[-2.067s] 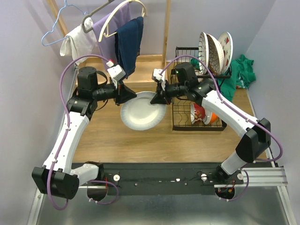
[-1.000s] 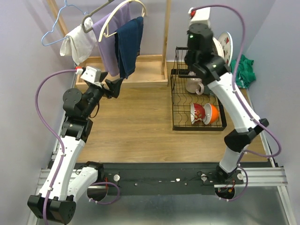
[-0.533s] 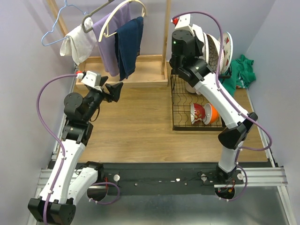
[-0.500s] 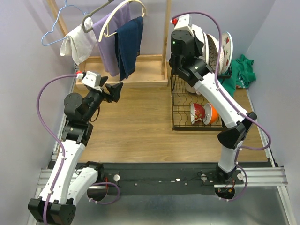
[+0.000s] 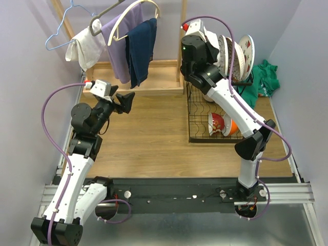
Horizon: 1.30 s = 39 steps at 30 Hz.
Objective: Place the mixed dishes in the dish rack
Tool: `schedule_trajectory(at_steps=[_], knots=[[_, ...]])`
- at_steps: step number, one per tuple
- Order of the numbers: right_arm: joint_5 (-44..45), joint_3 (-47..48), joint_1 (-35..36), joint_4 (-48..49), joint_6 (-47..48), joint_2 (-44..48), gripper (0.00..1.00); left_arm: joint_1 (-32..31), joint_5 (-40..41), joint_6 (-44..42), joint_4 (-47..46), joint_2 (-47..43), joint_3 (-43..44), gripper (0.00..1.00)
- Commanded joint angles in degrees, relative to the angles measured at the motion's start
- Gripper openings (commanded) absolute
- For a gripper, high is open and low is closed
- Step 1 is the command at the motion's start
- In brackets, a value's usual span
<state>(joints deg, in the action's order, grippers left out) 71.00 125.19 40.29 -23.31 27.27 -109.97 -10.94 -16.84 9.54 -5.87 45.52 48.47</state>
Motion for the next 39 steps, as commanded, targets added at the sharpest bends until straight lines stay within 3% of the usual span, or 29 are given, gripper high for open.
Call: schedule_trajectory(at_steps=[1, 18, 24, 39], knots=[[2.21, 0.76, 0.05, 2.66, -0.11, 1.08, 0.01, 0.13, 1.2, 0.39, -1.43, -0.78, -0.74, 0.83], [2.82, -3.99, -1.88, 1.5, -1.61, 2.22, 0.01, 0.48, 0.32, 1.36, -1.78, -0.69, -1.36, 0.84], [2.83, 3.48, -1.89, 3.01, 1.74, -0.41, 0.01, 0.48, -0.12, 1.8, -2.13, -0.34, -1.53, 0.84], [2.83, -3.19, -1.97, 1.95, -0.2, 1.6, 0.01, 0.66, -0.65, 2.5, -3.09, 0.01, -1.89, 0.84]])
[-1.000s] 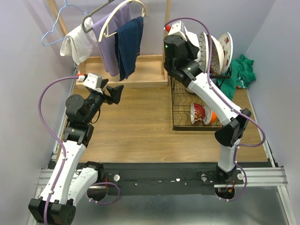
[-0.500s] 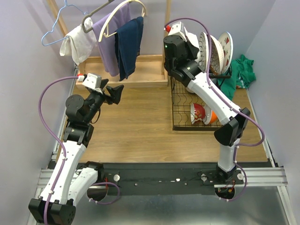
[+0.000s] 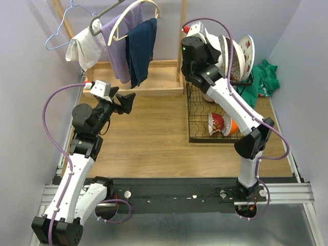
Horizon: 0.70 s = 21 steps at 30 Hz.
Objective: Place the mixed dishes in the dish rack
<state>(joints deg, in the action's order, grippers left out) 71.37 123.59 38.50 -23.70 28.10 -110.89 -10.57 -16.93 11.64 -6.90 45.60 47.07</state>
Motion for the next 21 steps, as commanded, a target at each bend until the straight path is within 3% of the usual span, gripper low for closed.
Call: schedule_trajectory(at_steps=[1, 8, 16, 21], knots=[[2.45, -2.29, -0.35, 2.43, -1.29, 2.7, 0.01, 0.28, -0.56, 0.4, -1.98, 0.01, -0.49, 0.85], [2.37, -2.83, -2.38, -2.05, -5.95, 1.38, 0.01, 0.28, -0.56, 0.14, -1.54, -0.17, -0.84, 0.85], [2.54, 4.72, -3.26, -3.45, -6.3, -1.08, 0.01, 0.37, -0.65, -0.04, -1.72, 0.19, -0.92, 0.85], [2.37, 2.28, -3.26, -3.63, -7.09, -1.17, 0.01, 0.28, -0.91, 0.4, -2.68, 1.15, -1.1, 0.87]])
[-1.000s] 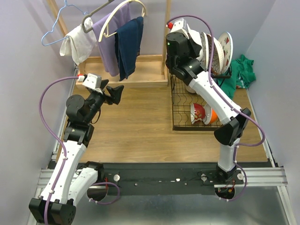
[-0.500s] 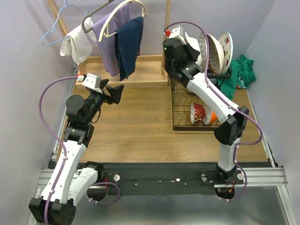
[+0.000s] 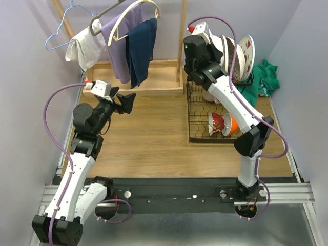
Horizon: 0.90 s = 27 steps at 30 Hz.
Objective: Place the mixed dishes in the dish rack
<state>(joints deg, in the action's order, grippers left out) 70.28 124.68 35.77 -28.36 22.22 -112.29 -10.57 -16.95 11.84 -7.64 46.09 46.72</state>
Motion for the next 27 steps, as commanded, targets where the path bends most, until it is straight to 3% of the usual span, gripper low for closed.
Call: schedule_trajectory(at_steps=[1, 10, 15, 19, 27], knots=[[3.63, 0.74, -0.52, 1.03, -1.82, 0.14, 0.01, 0.37, -0.98, 0.21, -2.03, 0.76, -0.75, 0.87], [1.35, 4.34, -0.52, -9.52, -10.26, -4.34, 0.02, 0.29, -0.89, -0.76, -0.45, 1.02, -0.05, 0.88], [-0.84, 5.48, -0.52, -10.31, -9.91, -3.73, 0.45, 0.46, -0.98, -0.32, -0.89, 1.46, -0.05, 0.88], [-4.27, 6.89, -0.09, -10.93, -7.46, -2.15, 0.52, 0.55, -1.42, 0.38, -1.85, 1.9, -0.23, 0.88], [-8.15, 7.42, 3.34, -12.68, -4.99, 1.63, 0.56, 0.64, -2.47, 1.61, -2.99, 2.78, 0.13, 0.88]])
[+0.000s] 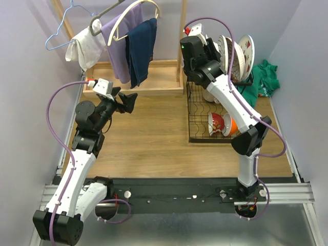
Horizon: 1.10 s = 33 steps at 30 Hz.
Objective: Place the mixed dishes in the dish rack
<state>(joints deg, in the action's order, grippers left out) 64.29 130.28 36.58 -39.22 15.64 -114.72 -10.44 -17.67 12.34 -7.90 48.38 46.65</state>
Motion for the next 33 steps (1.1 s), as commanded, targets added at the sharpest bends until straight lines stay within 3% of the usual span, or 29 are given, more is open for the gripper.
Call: schedule_trajectory(at_steps=[1, 10, 13, 17, 18, 23, 28, 30, 33], knots=[[-1.81, 1.82, 3.06, -1.74, 1.5, 4.32, 0.57, 0.42, -2.01, 1.2, -2.91, 0.75, 0.28, 0.88], [-2.06, 4.36, 3.59, 0.11, -1.82, 7.13, 0.58, 0.5, -2.72, 2.43, -2.74, 1.19, 1.16, 0.88], [-8.56, 5.87, 3.5, -1.2, -9.88, 10.73, 0.67, 0.42, -2.98, 1.2, -1.24, 1.71, 2.21, 0.88], [-10.68, 8.32, 1.14, -6.12, -17.91, 13.99, 0.81, 0.33, -1.05, -1.26, 4.8, 3.65, 5.89, 0.91], [-10.59, 8.59, -0.35, -6.22, -18.45, 14.43, 0.82, 0.33, -1.57, -2.05, 5.52, 4.09, 6.34, 0.98], [-16.45, 7.63, -16.95, -9.64, -24.24, 17.41, 0.84, 0.33, -3.51, -4.78, 6.84, 5.84, 7.31, 0.99], [-22.97, -16.4, -29.08, -6.56, -26.7, 28.21, 0.93, 0.33, 1.57, -6.97, 7.81, 9.96, 7.66, 0.99], [-30.05, -20.13, -33.65, -10.41, -29.16, 29.28, 0.97, 0.33, 5.7, -9.07, 9.92, 11.81, 8.18, 0.99], [-33.79, -24.72, -40.35, -14.38, -32.95, 28.68, 1.0, 0.33, 10.37, -10.66, 12.21, 15.07, 9.68, 0.99]])
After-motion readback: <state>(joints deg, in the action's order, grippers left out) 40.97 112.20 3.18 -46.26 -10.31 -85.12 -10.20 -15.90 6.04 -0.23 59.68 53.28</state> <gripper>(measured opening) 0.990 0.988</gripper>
